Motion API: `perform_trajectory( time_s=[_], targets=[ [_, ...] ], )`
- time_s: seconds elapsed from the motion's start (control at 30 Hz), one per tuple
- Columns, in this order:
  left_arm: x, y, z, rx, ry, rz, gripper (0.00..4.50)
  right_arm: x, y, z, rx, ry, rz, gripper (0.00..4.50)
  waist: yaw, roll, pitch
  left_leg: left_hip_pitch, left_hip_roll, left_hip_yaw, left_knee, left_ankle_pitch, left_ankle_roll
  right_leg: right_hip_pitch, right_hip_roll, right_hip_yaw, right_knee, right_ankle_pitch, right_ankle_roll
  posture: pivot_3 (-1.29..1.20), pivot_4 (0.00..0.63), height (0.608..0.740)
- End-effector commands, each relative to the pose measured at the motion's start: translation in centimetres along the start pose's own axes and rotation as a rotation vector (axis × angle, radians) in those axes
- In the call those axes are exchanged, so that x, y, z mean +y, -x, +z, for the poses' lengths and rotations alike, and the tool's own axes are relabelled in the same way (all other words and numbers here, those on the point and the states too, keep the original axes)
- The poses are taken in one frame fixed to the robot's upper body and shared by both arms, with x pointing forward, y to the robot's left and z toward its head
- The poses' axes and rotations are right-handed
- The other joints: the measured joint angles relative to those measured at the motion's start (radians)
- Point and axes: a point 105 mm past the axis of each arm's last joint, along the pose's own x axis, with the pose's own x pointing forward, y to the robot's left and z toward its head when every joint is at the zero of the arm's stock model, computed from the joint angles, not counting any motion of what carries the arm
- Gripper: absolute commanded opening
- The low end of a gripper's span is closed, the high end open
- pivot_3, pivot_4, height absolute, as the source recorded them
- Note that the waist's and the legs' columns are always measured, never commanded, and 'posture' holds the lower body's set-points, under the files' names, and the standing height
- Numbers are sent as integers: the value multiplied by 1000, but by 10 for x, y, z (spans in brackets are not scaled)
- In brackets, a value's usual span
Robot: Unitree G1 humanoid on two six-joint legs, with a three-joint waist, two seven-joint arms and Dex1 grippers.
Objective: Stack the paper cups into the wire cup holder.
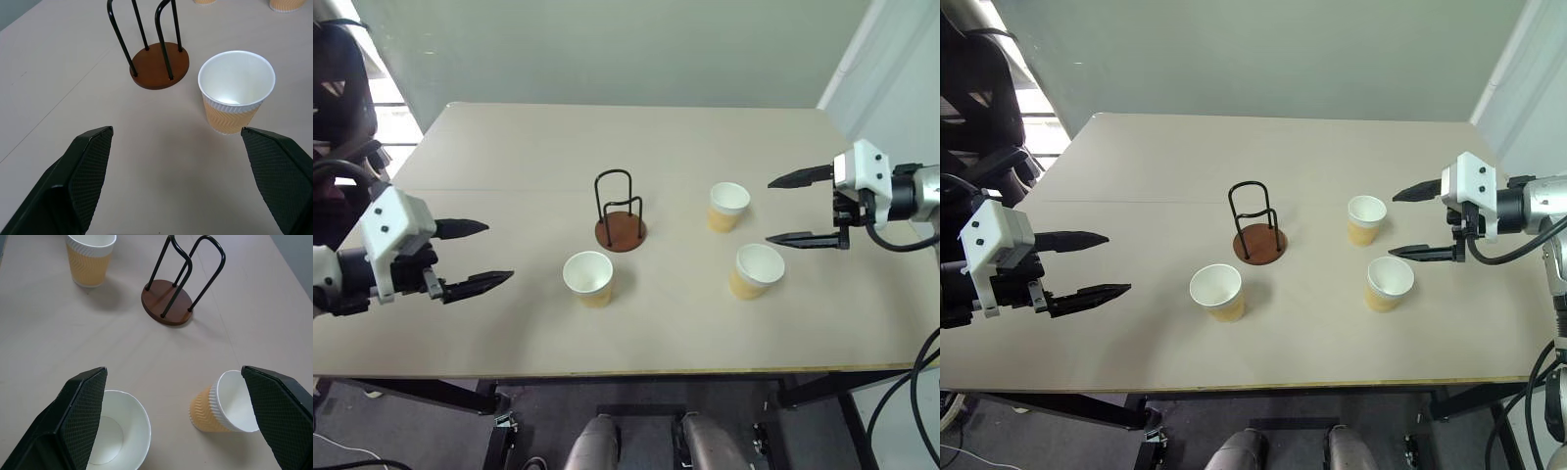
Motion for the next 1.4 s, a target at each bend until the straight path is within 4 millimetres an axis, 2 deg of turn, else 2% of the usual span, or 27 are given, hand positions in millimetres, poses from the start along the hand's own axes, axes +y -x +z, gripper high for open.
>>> perform_trajectory(
  time_s=[0.03,0.2,0.33,0.5,0.6,0.67,0.7,0.9,1.13,1.4],
  targets=[
    [7,6,12,-20,-56,44,4487,-4,7,10,1,55,-22,4500,0,0,0,0,0,0,0,0,0,0,0,0,0,0,0,0,150,740],
    [11,1,15,-37,-65,38,4487,-2,11,10,7,54,-31,4500,2,0,0,0,0,0,0,0,0,0,0,0,0,0,0,0,150,740],
    [31,-19,31,-110,-56,111,4487,0,14,9,17,47,-47,4500,13,0,0,0,0,-1,1,0,-1,1,0,-1,1,0,0,0,150,740],
    [44,-79,51,-130,-76,124,4487,0,14,9,19,44,-59,4500,23,0,0,1,-1,-1,3,2,-1,2,-1,-1,0,3,0,0,150,740],
    [26,-117,62,-116,-70,7,4487,1,14,10,20,45,-67,4500,22,-1,0,0,-2,-1,4,3,-1,3,-2,-1,-1,4,2,0,150,740],
    [17,-136,61,-66,-66,-37,4487,2,16,10,23,44,-72,4500,22,-1,0,-1,-2,-1,4,3,-1,3,-2,-1,-2,6,5,0,150,740],
    [15,-142,59,-45,-72,-40,4487,3,17,10,24,42,-74,4500,21,-1,0,-1,-2,0,4,3,-1,3,-2,-1,-2,10,11,0,150,740],
    [11,-157,48,26,-76,-52,4487,9,26,10,43,33,-89,4500,17,-1,0,-1,0,0,0,3,-1,3,0,-1,-7,10,14,0,150,740],
    [9,-169,51,10,-75,-63,4487,11,28,11,50,30,-99,4500,24,-1,1,-1,0,0,4,3,0,8,0,-1,-11,11,15,0,150,740],
    [5,-193,48,25,-54,-71,4487,12,30,12,56,27,-107,4500,29,-1,1,-1,-3,0,8,5,3,12,-3,0,-16,11,15,0,150,740]
  ],
)
